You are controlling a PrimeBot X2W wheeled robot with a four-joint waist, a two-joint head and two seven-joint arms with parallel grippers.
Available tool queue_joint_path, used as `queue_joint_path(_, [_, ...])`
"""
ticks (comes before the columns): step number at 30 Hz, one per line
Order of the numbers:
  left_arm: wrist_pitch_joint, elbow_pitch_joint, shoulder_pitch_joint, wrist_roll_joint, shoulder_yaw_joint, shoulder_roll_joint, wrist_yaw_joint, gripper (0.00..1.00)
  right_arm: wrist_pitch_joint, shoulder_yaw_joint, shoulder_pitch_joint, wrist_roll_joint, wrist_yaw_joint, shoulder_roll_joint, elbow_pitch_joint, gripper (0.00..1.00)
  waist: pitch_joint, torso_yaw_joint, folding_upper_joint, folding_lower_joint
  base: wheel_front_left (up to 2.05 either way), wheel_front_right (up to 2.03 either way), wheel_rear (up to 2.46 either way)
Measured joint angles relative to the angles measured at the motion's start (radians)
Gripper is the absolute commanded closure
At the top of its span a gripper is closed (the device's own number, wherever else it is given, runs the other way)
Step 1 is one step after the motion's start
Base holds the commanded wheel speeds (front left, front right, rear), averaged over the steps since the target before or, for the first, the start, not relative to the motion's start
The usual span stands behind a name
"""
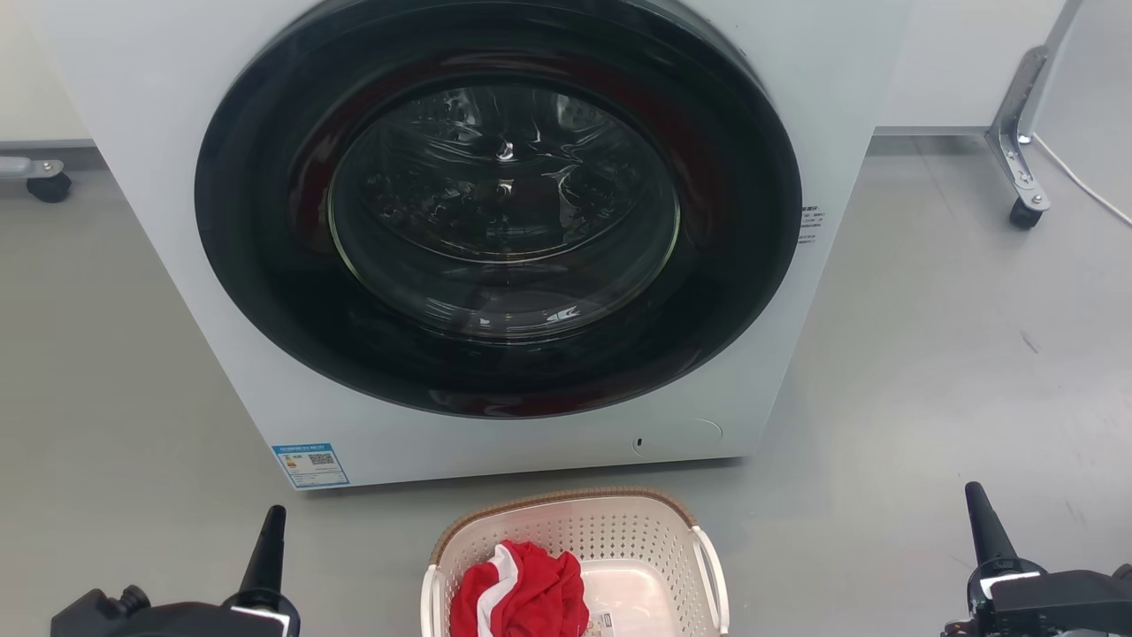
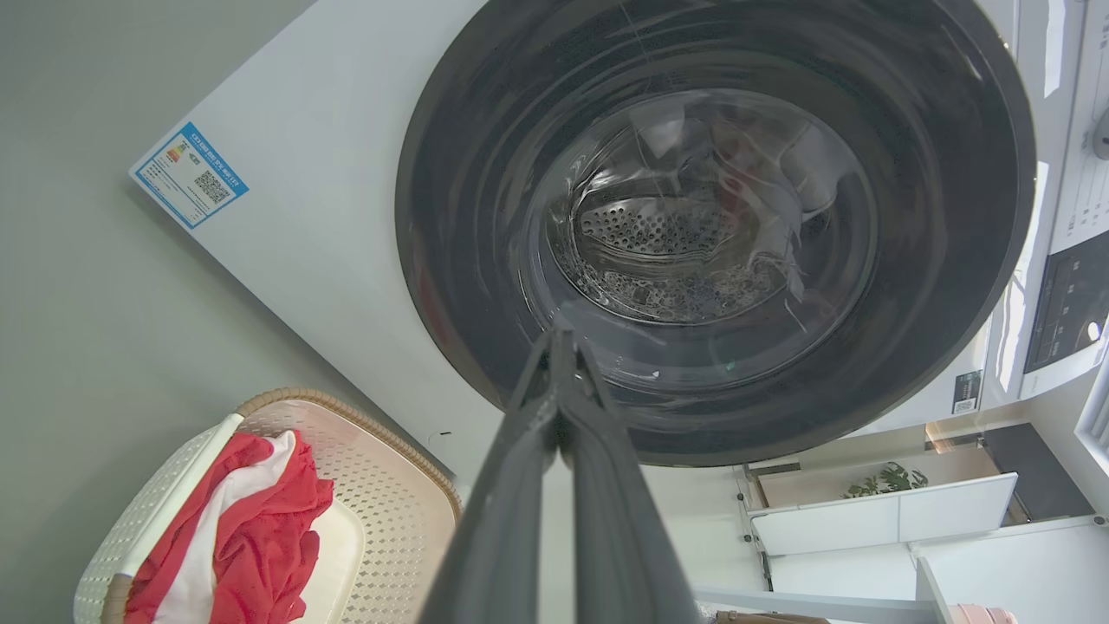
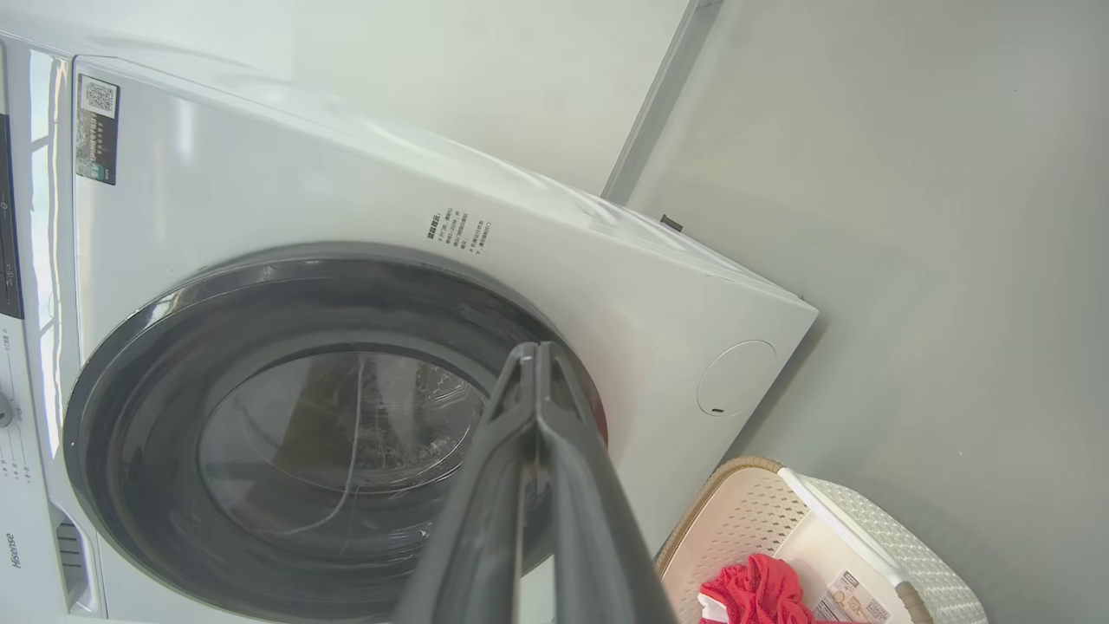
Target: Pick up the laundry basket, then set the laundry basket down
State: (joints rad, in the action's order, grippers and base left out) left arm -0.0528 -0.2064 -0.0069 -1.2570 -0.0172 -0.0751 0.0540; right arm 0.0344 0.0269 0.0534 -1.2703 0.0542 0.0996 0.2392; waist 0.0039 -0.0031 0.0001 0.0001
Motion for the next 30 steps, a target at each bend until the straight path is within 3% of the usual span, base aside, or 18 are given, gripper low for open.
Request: queue_joint_path(30, [-0.061, -0.085, -0.072, -0.343, -0.074, 0.031, 0.062, 1.00, 0.079, 0.106, 0.037, -0.325, 0.066, -0.055, 0.059, 1.00, -0.002, 0.003, 0.0000, 0.0000, 0.00, 0.00, 0.00])
